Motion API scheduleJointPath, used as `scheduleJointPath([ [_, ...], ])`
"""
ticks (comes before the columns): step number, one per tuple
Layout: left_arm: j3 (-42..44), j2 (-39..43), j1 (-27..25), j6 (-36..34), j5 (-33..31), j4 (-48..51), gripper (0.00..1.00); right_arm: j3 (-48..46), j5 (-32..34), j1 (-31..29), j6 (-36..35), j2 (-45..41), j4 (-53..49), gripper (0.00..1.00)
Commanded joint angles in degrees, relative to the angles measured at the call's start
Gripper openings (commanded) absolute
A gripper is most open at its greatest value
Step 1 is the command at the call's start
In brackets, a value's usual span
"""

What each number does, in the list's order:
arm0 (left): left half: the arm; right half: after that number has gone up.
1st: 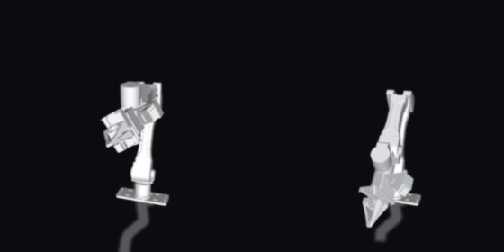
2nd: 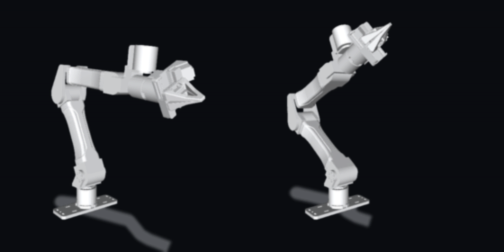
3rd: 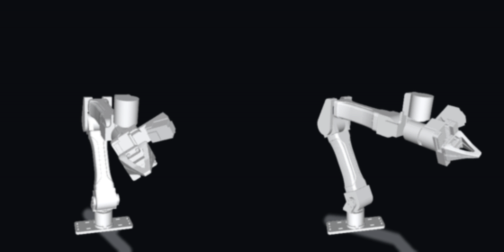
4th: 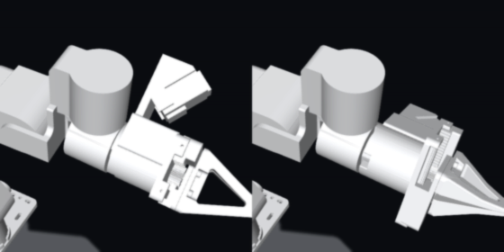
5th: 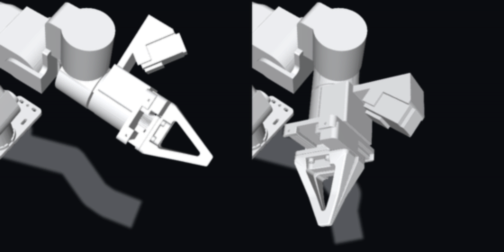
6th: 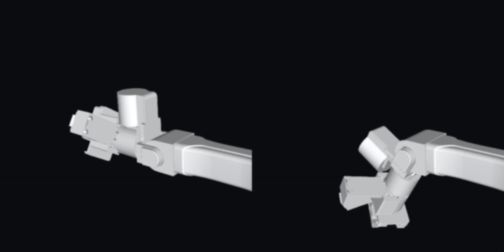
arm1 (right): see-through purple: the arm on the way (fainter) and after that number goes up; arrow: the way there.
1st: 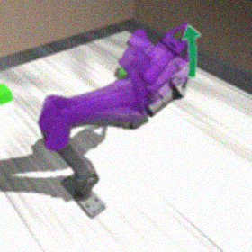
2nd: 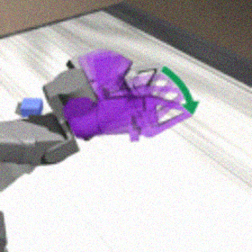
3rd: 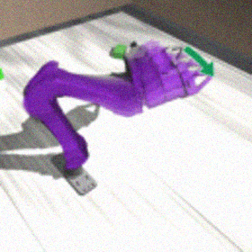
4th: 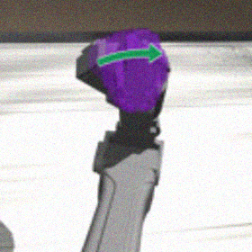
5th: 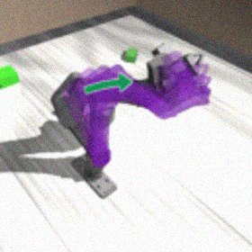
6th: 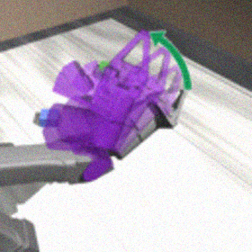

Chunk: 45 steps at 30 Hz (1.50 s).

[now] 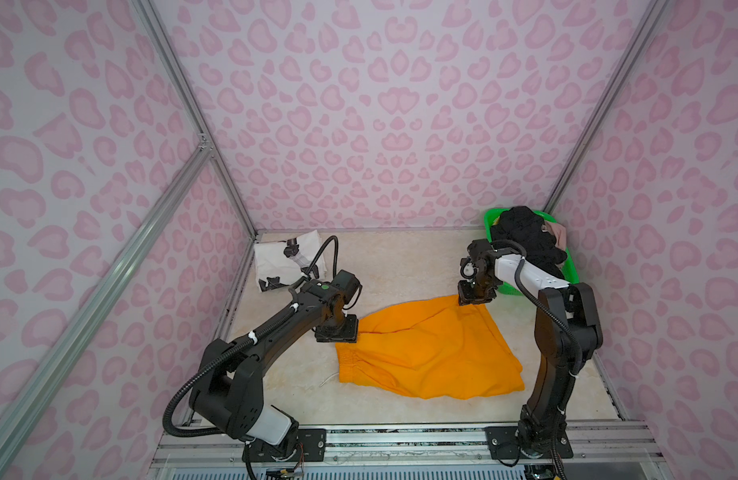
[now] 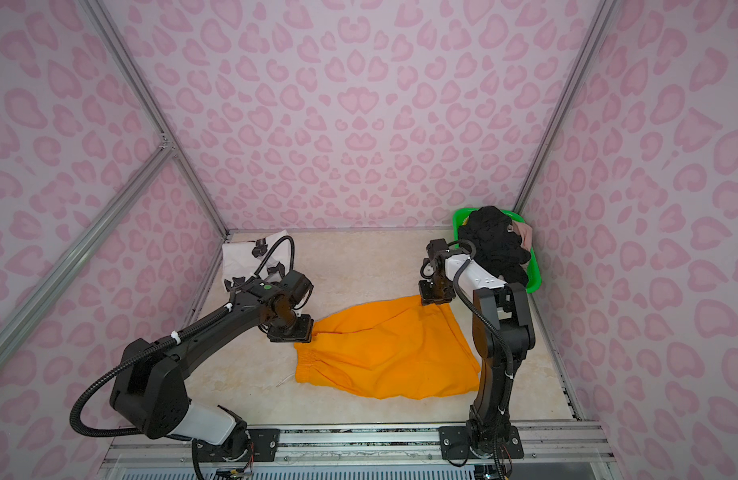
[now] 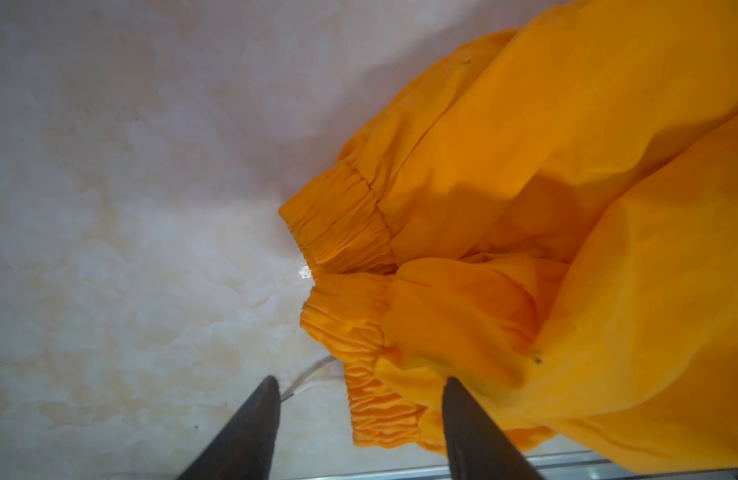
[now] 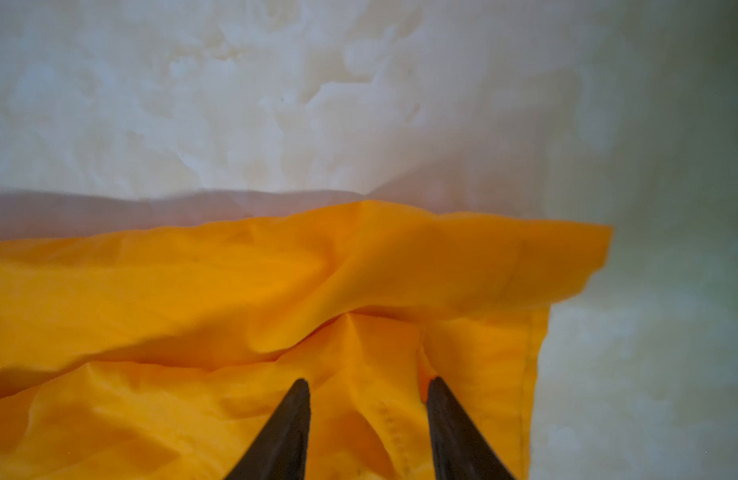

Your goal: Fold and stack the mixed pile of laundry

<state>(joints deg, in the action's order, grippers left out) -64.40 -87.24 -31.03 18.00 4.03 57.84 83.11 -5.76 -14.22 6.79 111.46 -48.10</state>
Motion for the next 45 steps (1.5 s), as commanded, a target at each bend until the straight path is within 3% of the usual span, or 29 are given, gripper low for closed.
scheduleJointPath([
  [1,-0.14,-0.50,-1.12,-3.74,-3.16,3.71,0.64,-0.13,0.04,-0.06,-0.71,0.37,-1.87,0.47],
  [7,0.17,3.65,-2.66,-6.32,-4.75,3.50,0.64,-0.57,-0.12,0.05,-1.03,0.71,-1.61,0.47],
  [11,-1.11,4.44,-2.62,-13.23,-4.42,3.77,0.63,-0.34,-0.14,0.16,-1.08,0.78,-1.39,0.47],
  [16,-0.22,-0.89,-2.55,-23.00,-10.66,2.57,0.59,-0.30,-0.29,0.46,-0.91,1.08,-0.72,0.46],
  [23,0.06,-7.70,-1.98,-26.60,-9.64,-4.95,0.58,-1.52,-1.48,0.81,-0.33,1.19,1.15,0.43],
  [30,0.24,-13.73,-1.49,-27.03,-5.08,-6.19,0.41,-2.52,-1.46,1.11,-0.12,1.50,3.07,0.35],
  [38,0.11,-13.69,-1.45,-25.09,-4.14,-4.28,0.16,-3.49,0.80,1.17,0.07,-1.94,3.63,0.16],
  [45,-2.18,-9.91,-1.49,-22.45,-4.96,-0.64,0.09,-4.09,2.17,1.30,0.46,-5.61,3.23,0.00],
])
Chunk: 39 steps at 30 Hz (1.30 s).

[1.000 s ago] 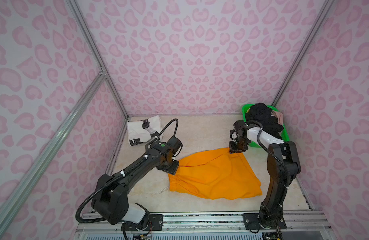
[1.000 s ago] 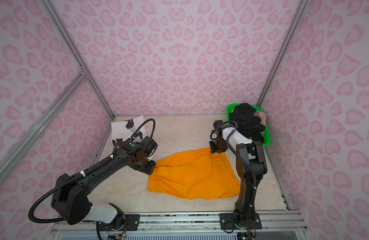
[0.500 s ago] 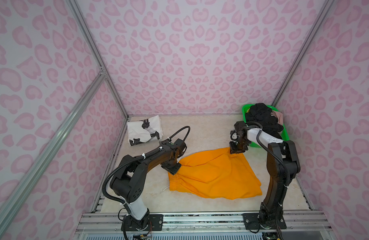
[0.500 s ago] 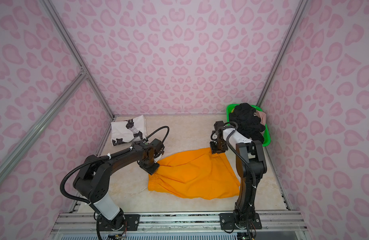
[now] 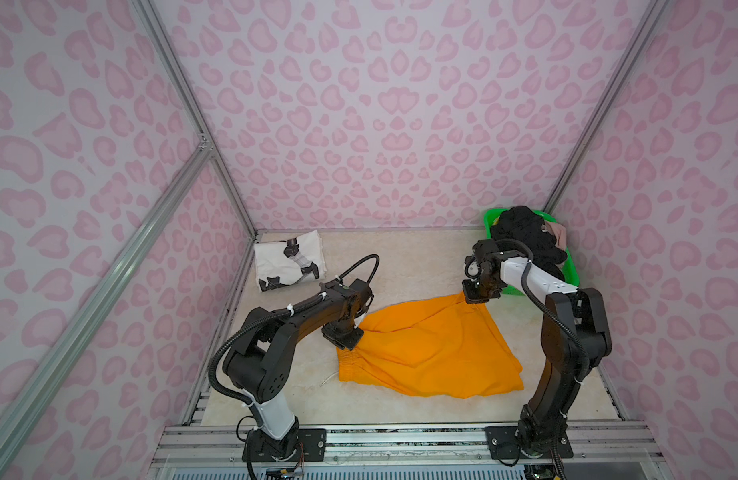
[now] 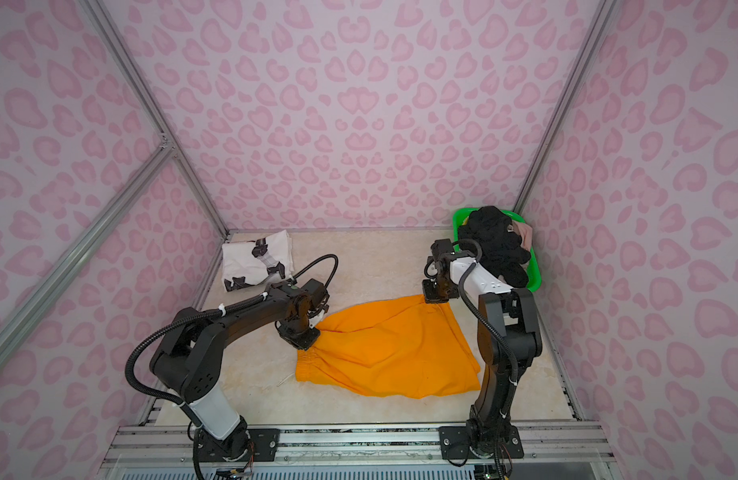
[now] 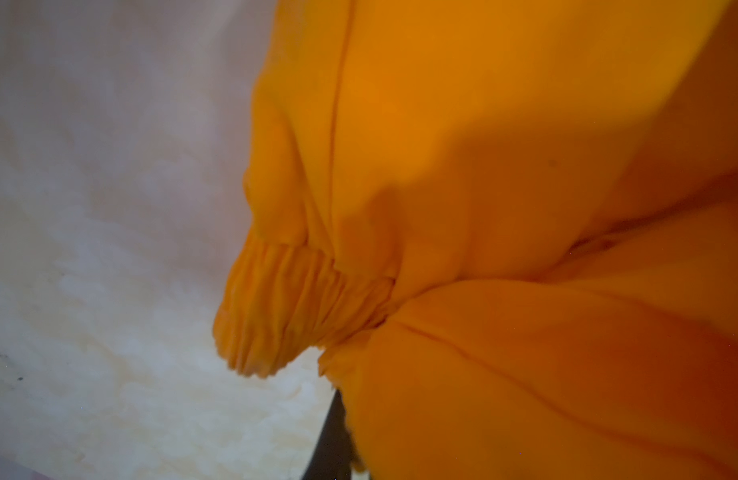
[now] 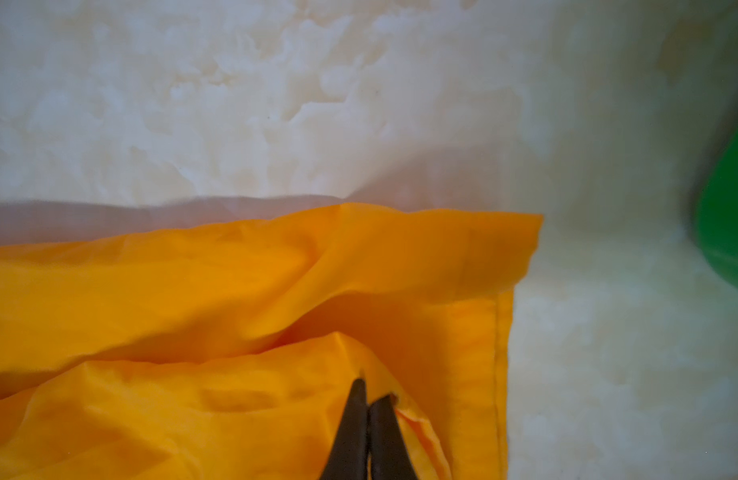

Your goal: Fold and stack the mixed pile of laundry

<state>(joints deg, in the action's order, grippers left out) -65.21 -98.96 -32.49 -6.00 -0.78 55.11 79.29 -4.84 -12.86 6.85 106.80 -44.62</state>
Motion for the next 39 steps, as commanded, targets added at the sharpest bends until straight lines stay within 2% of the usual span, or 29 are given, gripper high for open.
scheduleJointPath([
  [1,-1.94,2.68,-0.03,1.77,0.18,2.86,0.08,-0.40,1.54,-0.06,0.51,-1.75,-0.29,0.00],
  [10,-7.08,8.55,1.13,0.43,3.97,7.72,0.03,0.34,4.81,0.26,0.97,-10.89,-0.58,0.00],
  [18,-9.13,5.51,7.90,0.79,5.30,5.95,0.03,1.14,9.30,0.99,2.71,-14.05,5.54,0.00],
  [23,-11.09,1.37,11.61,1.61,6.60,1.84,0.03,-0.14,9.15,1.94,4.38,-8.67,16.89,0.00],
  [27,-14.71,-4.26,12.49,2.58,6.40,-0.81,0.05,7.15,8.43,2.25,4.82,2.55,16.22,0.00],
  [30,-17.52,-8.64,13.19,5.16,4.60,-2.93,0.11,15.44,8.62,2.28,5.31,11.16,11.96,0.00],
  [31,-18.50,-10.09,13.41,6.11,3.77,-3.41,0.18,17.39,9.03,2.31,5.49,13.21,10.60,0.00],
  [33,-20.61,-12.10,13.58,8.28,1.50,-4.22,0.31,19.44,9.70,2.31,5.89,15.01,8.84,0.09],
  [34,-20.83,-12.54,13.64,9.91,-0.24,-5.22,0.44,19.38,10.05,2.31,5.84,14.93,8.90,0.16],
  [35,-20.76,-12.45,13.67,11.35,-1.75,-6.34,0.51,19.14,10.56,2.27,5.71,14.56,9.02,0.21],
  [37,-20.56,-11.56,13.85,14.21,-3.56,-8.52,0.62,19.02,11.61,2.31,4.99,13.61,8.51,0.30],
  [39,-20.91,-10.63,14.23,16.47,-5.08,-9.11,0.66,19.32,12.42,2.30,3.97,12.50,6.86,0.37],
])
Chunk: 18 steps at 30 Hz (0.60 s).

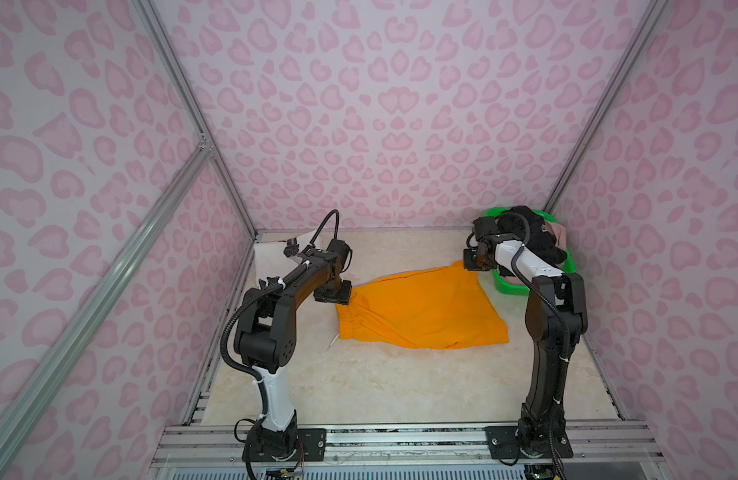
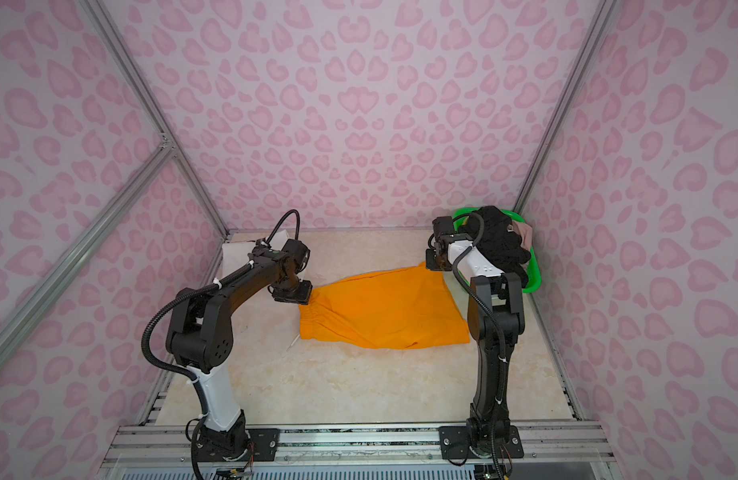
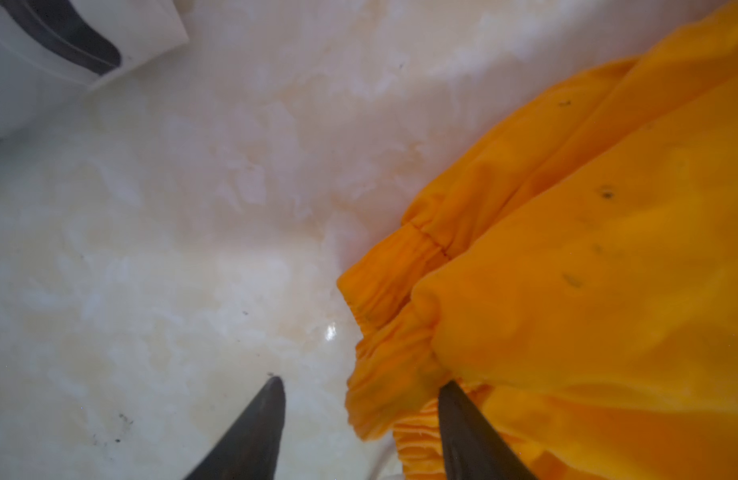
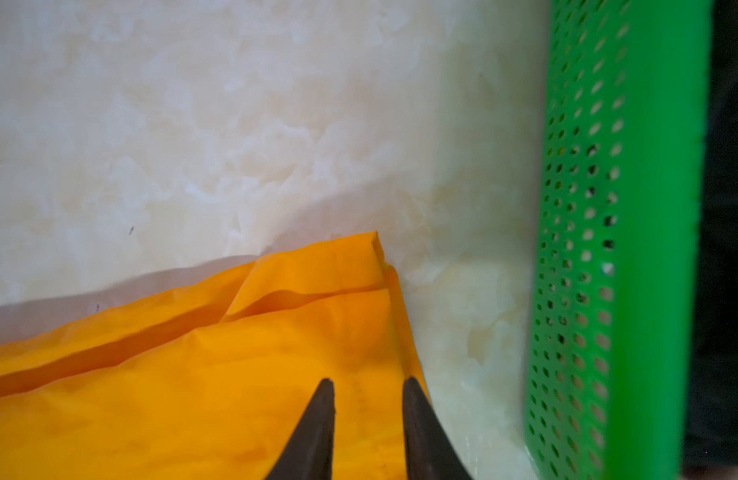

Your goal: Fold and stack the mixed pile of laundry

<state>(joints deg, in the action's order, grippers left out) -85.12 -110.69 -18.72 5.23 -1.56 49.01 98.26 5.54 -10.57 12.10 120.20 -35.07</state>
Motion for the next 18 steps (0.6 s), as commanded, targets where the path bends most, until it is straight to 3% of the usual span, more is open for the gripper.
scheduleJointPath([
  [1,-1.45,1.63,0.59,6.17,-4.62,-2.80,0.66,0.36,2.17,-0.10,-1.68,-1.91,-3.57,0.39],
  [6,-2.75,5.42,0.61,7.83,-2.96,-0.88,0.66,-2.70,-2.05,-0.82,-4.13,-8.95,-6.41,0.44],
  [9,-0.44,9.26,0.61,8.57,0.58,-0.94,0.67,-5.90,-8.33,-1.70,-4.99,-12.54,-7.61,0.45],
  [13,4.94,12.68,0.34,7.89,12.19,-2.77,0.65,-13.02,-16.96,-4.64,-2.88,-15.39,-6.69,0.45],
  [15,7.41,12.81,-0.85,7.60,16.27,-4.88,0.63,-16.81,-18.23,-7.09,-1.85,-16.37,-4.72,0.44],
  [18,9.63,11.35,-3.51,8.13,17.38,-9.42,0.61,-20.87,-16.72,-10.84,-0.45,-16.32,-3.31,0.42],
])
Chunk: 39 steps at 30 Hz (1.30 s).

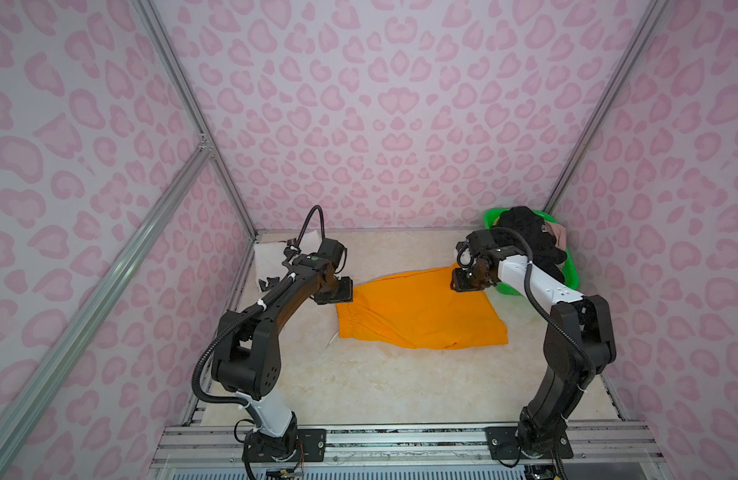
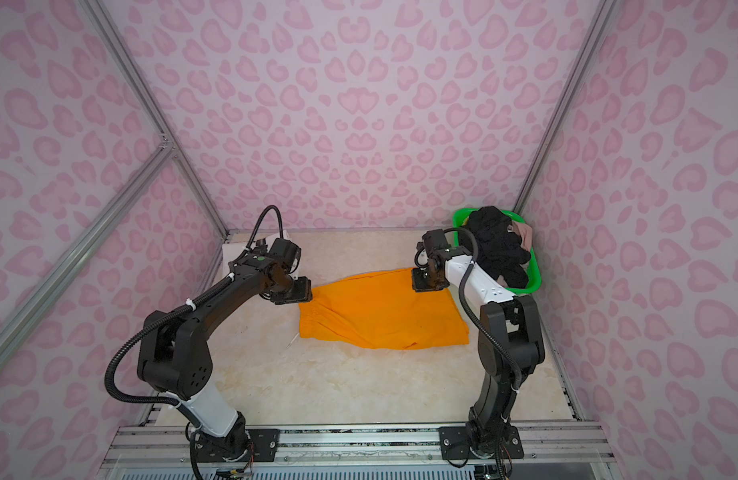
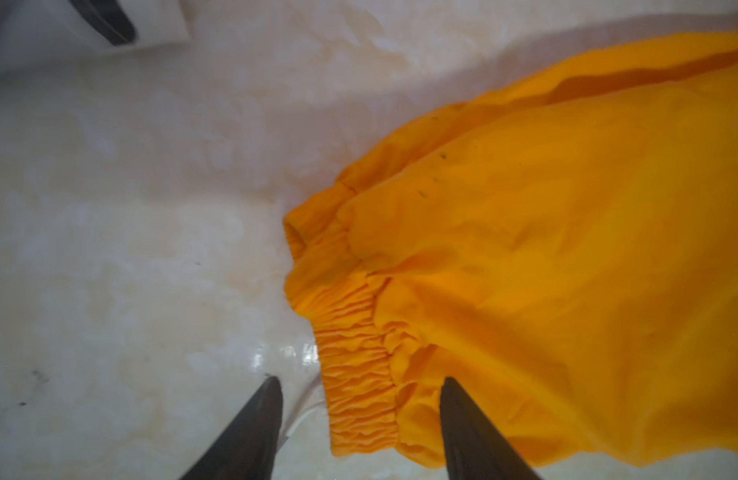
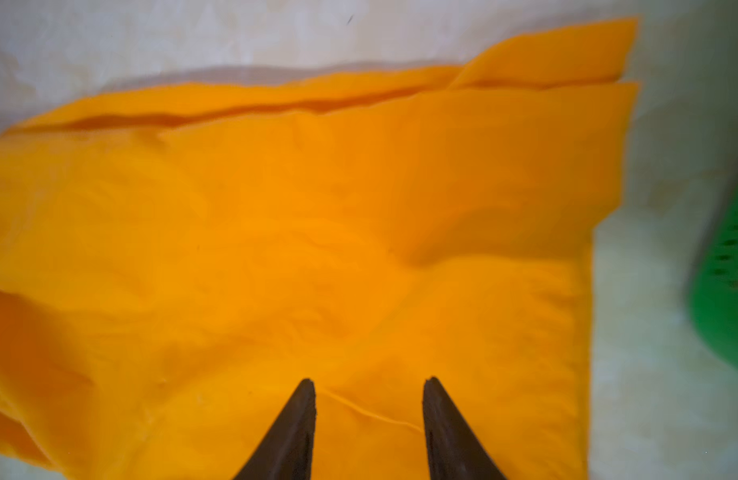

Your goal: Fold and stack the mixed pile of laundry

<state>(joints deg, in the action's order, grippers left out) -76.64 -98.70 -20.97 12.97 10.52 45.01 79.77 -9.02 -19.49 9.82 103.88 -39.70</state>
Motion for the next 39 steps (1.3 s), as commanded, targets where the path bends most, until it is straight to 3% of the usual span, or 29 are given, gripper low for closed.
scheduleJointPath([
  [1,1.56,-1.63,-1.86,1.36,5.45,-7.46,0.60,-3.55,-1.63,-2.85,2.63,0.25,1.63,0.42],
  [4,0.90,-5.19,-2.48,4.71,5.16,-12.08,0.57,-7.37,-1.44,-4.53,5.32,0.39,3.31,0.41],
  [9,-3.38,-12.78,-2.27,9.83,-1.71,-13.13,0.58,-11.88,-1.84,-6.02,8.72,-0.25,3.72,0.40],
  [15,-2.46,-15.73,-2.15,13.35,-0.78,-11.99,0.57,-15.36,-1.13,-7.45,9.32,-0.59,1.81,0.40],
  [23,17.05,-4.07,-2.62,20.98,1.80,-14.71,0.57,-19.82,-0.66,-7.43,8.39,-4.52,-2.50,0.41],
  [27,24.34,3.74,-5.45,24.89,2.59,-15.44,0.59,-20.94,0.87,-7.41,7.60,-7.49,-5.92,0.41],
  [31,25.05,10.34,-6.62,26.18,1.41,-13.15,0.64,-19.70,1.72,-7.75,6.46,-9.73,-7.94,0.41],
  [35,19.43,14.81,-6.11,24.07,-3.25,-7.24,0.73,-16.13,3.00,-9.45,4.91,-10.75,-9.63,0.41],
  [39,15.92,16.81,-4.65,23.20,-6.26,-1.80,0.73,-12.40,2.17,-11.58,3.94,-10.72,-10.30,0.41],
])
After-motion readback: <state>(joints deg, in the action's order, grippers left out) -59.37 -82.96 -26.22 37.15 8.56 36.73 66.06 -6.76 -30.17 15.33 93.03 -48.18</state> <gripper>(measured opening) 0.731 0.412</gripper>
